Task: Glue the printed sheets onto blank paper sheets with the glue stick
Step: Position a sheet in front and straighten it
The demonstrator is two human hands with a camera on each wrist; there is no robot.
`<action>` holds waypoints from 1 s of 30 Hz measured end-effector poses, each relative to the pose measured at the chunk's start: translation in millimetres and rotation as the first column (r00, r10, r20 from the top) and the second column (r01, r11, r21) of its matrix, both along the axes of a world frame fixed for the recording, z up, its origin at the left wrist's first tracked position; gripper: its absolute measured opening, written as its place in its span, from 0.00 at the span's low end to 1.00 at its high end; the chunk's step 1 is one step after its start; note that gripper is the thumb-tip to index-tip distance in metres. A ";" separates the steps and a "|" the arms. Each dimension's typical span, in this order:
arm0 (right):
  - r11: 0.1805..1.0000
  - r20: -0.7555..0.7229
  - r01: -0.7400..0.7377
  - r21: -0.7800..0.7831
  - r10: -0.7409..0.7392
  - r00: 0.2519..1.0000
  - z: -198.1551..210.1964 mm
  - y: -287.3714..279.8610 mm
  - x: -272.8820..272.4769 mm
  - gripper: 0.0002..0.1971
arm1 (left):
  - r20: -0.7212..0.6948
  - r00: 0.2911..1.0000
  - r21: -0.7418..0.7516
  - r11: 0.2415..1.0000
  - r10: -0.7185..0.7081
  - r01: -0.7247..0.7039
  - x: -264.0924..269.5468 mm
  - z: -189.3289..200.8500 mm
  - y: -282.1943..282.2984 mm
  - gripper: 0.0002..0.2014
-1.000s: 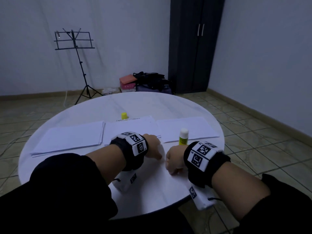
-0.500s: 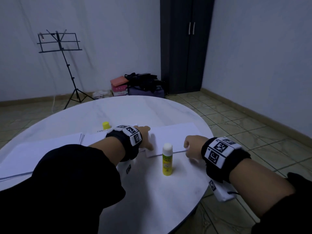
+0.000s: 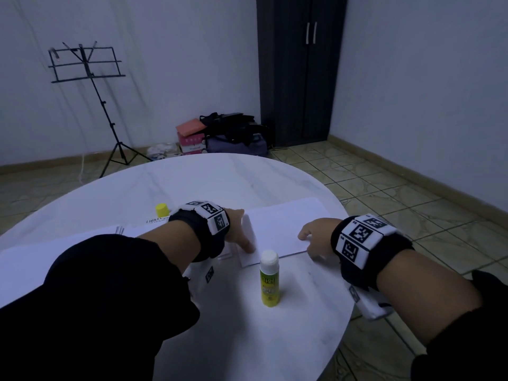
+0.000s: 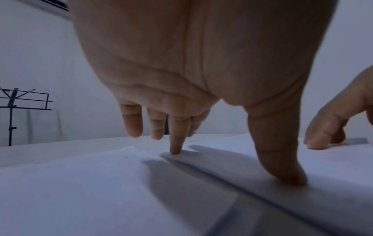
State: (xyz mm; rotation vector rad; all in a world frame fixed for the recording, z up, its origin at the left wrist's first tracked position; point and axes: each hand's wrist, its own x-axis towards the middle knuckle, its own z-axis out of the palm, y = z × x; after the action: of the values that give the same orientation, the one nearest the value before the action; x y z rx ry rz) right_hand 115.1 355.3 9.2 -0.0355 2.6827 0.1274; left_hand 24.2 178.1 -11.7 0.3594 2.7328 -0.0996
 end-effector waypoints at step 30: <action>0.991 -0.005 0.131 0.025 -0.131 0.991 -62.4 36.2 -73.7 0.22 | 0.307 0.895 0.810 0.405 0.324 -0.424 20.5 7.4 -12.9 0.13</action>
State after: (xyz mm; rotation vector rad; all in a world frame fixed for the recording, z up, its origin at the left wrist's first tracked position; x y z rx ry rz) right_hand 41.4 391.5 -53.2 0.1490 2.6772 0.1197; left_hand 44.7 165.2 -4.3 -0.0397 2.4393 1.4437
